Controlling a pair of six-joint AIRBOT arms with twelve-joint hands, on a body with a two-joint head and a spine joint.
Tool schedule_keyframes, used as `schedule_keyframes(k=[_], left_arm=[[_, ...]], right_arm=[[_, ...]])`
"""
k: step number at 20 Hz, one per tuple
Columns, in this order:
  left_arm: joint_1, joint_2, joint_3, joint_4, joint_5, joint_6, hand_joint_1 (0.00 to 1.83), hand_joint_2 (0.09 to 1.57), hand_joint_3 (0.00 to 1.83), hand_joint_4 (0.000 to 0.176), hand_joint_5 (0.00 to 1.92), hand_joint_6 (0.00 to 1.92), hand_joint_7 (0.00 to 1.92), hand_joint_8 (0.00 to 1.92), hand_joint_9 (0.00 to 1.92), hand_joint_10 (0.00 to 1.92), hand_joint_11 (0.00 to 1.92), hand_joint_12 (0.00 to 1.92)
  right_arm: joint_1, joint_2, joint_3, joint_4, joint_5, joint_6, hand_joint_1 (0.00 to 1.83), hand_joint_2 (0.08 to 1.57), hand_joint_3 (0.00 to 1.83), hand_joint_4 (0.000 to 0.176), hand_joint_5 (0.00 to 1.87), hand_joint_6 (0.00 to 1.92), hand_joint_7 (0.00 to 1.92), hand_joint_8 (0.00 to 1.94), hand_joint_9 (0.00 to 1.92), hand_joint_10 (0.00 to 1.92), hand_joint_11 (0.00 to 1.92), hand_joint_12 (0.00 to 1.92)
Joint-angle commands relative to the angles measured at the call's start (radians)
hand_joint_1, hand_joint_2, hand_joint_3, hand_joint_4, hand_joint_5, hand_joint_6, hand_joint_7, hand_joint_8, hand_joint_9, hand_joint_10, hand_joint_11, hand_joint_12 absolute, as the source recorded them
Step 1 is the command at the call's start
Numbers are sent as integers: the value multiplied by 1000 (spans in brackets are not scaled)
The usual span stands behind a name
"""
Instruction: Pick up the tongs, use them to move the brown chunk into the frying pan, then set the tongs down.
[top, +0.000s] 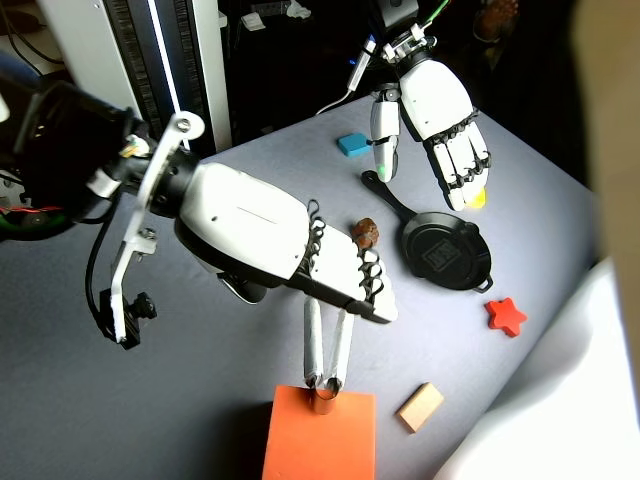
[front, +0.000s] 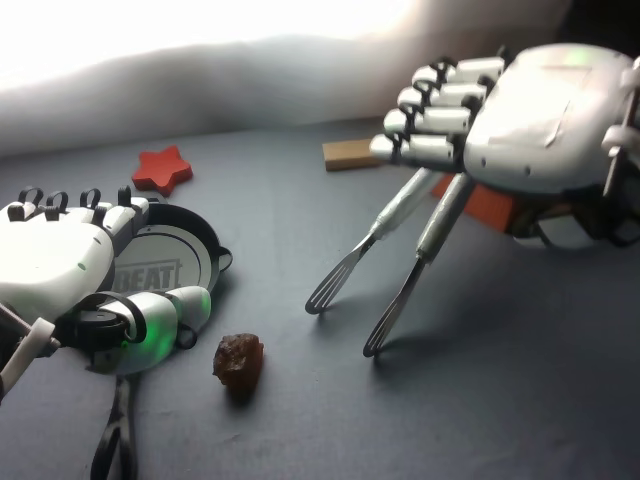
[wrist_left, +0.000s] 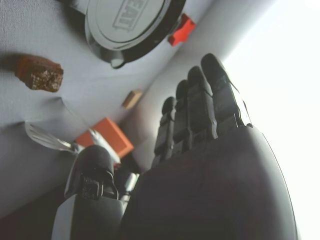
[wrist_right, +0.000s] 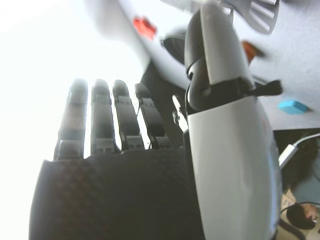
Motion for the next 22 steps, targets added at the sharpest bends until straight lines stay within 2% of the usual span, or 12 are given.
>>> schedule_keyframes(k=[1,2,3,4,6,9,15,19,22], left_arm=[[-4,9,1,79,-53,-1,18,1270,0,40,58,4,128,3,162,5,0,594],[-3,9,1,85,-49,-5,18,1270,0,40,58,4,128,3,162,5,0,594],[-2,9,1,90,-49,-8,27,1273,0,39,53,1,130,2,156,2,0,567],[-2,9,0,91,-49,-12,16,1277,1,38,45,1,135,3,157,1,0,550],[-7,8,-1,91,-49,-17,24,1269,0,41,47,4,128,2,155,4,0,544],[-22,7,0,90,-50,-16,20,1282,2,35,51,2,125,1,145,1,0,494],[-51,6,-15,67,-109,15,0,1272,0,35,61,4,126,2,149,3,0,551],[-59,5,-23,66,-98,32,0,1274,0,31,54,0,108,0,138,0,0,549],[-85,-3,-17,25,-90,73,1,1272,0,35,59,1,129,3,157,4,0,535]], right_arm=[[26,-4,1,25,16,-38,1175,1047,0,0,0,0,0,0,0,0,0,0],[43,-20,11,219,-26,-213,1175,1047,0,0,0,0,0,0,0,0,0,0],[59,-31,21,344,-56,-310,1176,1050,0,0,0,0,0,0,0,0,0,0],[73,-56,42,437,-97,-359,1163,1054,0,0,0,0,0,0,0,0,0,0],[78,-81,59,439,-114,-361,1147,1058,0,0,0,0,0,0,0,0,0,0],[79,-110,80,438,-129,-379,1159,1046,0,0,0,0,0,0,0,0,0,0],[93,-229,227,439,-186,-394,1147,1027,0,0,0,0,0,0,0,0,0,0],[94,-278,296,440,-206,-419,1152,1016,0,0,0,0,0,0,0,0,0,0],[92,-314,341,445,-246,-421,1157,1012,0,0,0,0,0,0,0,0,0,0]])
